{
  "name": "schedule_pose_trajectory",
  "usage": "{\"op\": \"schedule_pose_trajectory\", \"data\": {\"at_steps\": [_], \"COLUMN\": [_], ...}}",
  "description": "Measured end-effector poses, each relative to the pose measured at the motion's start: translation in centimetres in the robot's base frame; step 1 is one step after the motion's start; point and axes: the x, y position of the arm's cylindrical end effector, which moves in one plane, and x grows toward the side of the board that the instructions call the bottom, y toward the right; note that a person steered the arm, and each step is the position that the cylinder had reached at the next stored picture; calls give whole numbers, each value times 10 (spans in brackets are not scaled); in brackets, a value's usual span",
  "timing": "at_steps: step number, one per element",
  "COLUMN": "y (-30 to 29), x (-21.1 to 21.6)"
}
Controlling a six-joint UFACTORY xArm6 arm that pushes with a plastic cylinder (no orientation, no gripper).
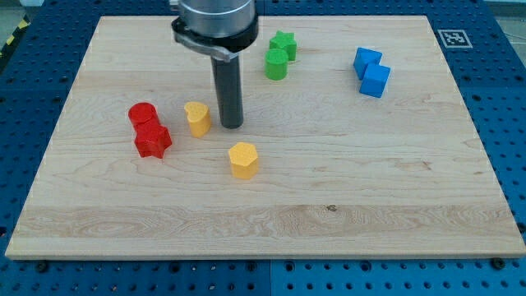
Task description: Move the yellow hexagon to the right of the red star
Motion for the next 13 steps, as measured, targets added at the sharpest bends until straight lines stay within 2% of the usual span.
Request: {"op": "schedule_pose_trajectory", "data": {"at_steps": [2,8,9,10,12,13], "y": [-43,-47,-35,19,75,75], "x": [-2,-2,-2,3,63,89]}}
